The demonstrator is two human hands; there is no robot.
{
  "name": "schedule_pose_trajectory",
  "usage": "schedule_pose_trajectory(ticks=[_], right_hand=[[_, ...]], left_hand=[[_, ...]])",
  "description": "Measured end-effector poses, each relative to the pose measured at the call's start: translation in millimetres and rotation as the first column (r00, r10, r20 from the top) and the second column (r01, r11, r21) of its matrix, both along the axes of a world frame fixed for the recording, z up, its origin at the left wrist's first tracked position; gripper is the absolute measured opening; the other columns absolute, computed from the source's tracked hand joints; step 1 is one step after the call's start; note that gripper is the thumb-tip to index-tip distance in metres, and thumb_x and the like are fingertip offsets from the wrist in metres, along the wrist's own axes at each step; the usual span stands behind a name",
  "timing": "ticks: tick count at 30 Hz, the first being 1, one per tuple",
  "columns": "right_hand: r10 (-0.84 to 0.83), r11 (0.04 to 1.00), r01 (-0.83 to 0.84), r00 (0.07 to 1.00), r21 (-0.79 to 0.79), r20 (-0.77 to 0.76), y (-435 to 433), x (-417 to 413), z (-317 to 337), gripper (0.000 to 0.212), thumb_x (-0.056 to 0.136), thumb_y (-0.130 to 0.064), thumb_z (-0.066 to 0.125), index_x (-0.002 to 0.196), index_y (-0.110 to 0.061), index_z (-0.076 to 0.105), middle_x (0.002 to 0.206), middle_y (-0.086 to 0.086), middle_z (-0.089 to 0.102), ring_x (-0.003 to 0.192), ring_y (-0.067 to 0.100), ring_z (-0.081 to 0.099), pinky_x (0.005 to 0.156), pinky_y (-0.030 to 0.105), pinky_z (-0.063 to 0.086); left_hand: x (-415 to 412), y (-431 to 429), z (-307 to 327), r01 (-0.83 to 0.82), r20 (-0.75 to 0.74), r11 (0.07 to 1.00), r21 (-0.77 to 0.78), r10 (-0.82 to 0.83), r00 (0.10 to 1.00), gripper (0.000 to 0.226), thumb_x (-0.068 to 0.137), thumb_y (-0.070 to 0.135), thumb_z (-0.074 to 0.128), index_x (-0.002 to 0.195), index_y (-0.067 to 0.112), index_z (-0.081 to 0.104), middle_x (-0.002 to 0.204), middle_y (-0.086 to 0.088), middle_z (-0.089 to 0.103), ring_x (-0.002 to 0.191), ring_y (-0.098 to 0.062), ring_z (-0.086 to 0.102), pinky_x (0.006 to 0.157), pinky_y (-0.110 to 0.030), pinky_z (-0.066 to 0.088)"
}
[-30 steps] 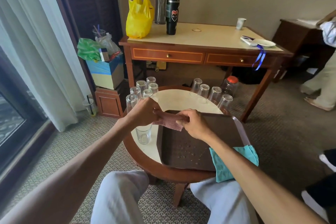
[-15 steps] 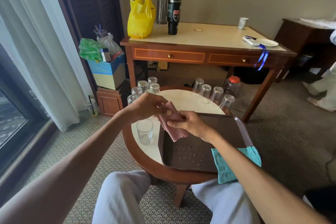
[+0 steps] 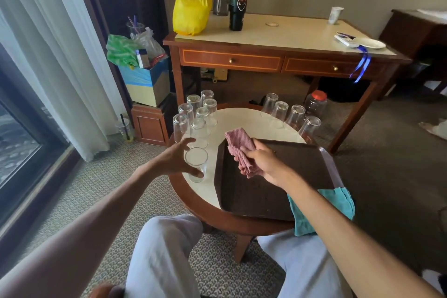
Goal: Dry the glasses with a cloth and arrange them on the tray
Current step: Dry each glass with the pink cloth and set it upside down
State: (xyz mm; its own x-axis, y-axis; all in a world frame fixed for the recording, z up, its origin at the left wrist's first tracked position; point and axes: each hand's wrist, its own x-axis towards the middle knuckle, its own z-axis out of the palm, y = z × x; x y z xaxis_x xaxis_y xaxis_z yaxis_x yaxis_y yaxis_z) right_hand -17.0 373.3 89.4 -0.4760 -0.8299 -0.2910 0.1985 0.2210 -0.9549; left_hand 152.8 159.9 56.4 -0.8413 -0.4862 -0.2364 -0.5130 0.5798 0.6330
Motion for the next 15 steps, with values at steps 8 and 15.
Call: schedule_pose_trajectory(ticks=[8,15], right_hand=[[0.060,0.995,-0.047,0.984,-0.085,0.170,-0.2,-6.0,-5.9,0.034,0.104,-0.011,0.044,0.138,-0.014,0.048,0.083,0.008,0.068,0.065,0.017,0.064,0.055,0.029,0.055],[0.228,0.966,-0.167,0.911,-0.196,0.344,11.9,-11.8,8.7,0.030,0.101,-0.015,0.039,0.126,-0.022,0.054,0.077,0.003,0.062,0.055,0.011,0.056,0.053,0.024,0.051]], left_hand=[[-9.1,4.4,-32.5,-0.100,-0.182,0.992,-0.073,0.085,0.980,0.071,0.061,0.026,0.099,0.121,0.014,0.064,0.113,0.000,0.072,0.105,-0.018,0.067,0.081,-0.023,0.049],[-31.2,28.0,16.6,0.080,-0.335,0.996,-0.044,-0.091,0.938,0.071,0.060,0.033,0.098,0.121,0.020,0.064,0.107,0.004,0.070,0.098,-0.014,0.070,0.086,-0.041,0.061]])
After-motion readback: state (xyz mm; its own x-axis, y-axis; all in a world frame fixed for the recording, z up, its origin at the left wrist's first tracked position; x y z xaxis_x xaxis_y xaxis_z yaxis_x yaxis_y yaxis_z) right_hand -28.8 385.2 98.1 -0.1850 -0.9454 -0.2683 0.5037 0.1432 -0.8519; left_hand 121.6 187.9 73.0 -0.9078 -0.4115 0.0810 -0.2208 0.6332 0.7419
